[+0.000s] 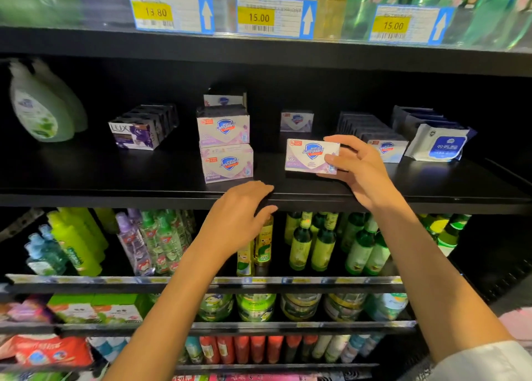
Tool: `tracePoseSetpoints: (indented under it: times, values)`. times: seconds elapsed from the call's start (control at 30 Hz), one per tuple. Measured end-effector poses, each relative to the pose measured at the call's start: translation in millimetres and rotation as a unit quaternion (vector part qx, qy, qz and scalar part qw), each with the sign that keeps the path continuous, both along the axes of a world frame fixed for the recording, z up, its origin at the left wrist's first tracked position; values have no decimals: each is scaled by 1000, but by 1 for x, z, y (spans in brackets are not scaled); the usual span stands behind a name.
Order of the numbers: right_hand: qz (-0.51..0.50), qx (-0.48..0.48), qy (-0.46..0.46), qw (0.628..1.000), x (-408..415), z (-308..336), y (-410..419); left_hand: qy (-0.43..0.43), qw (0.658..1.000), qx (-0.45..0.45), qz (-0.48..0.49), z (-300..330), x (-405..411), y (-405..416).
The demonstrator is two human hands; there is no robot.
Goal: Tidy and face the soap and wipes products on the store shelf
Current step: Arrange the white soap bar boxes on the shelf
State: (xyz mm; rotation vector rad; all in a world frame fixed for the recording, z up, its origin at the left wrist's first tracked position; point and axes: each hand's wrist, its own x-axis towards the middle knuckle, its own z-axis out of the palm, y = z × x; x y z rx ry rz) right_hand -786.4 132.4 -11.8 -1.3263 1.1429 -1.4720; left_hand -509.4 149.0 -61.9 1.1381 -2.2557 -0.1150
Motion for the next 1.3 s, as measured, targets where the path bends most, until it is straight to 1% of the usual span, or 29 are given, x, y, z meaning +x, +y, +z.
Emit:
tracePoseSetpoints:
  times: [0.07,0.17,0.33,0.43,0.6,0.8,0.9,1.03,1.17,1.23,1.3]
  values:
    - [14,-2,10,1000,4,2,1,-18,999,-38,-8,-12,7,-5]
    - [34,-21,18,999,18,8,0,-1,996,-87,-21,-28,10,-17]
    - [58,-84,34,994,62,29,-12,35,993,-110,-25,-32,7,-19]
    - [67,-115,42,990,90,42,-24,41,993,-110,-19,-32,5,-17]
    - [62,-122,99,986,119,44,-46,49,993,-106,-7,-29,4,-12]
    - [32,-131,139,981,121,24,-57,56,993,-108,3,-29,1,-11]
    - [6,-142,153,978,124,22,-59,58,992,-112,4,-30,-1,-10]
    - [1,-152,161,975,129,23,-63,58,992,-115,4,-32,-1,-12]
    - [-3,-158,176,972,130,21,-67,45,994,-103,1,-30,0,-11]
    - [5,-141,175,974,123,20,-68,23,995,-100,-3,-27,3,-10]
    - [12,-113,151,982,107,17,-71,-7,996,-92,-10,-22,6,-9]
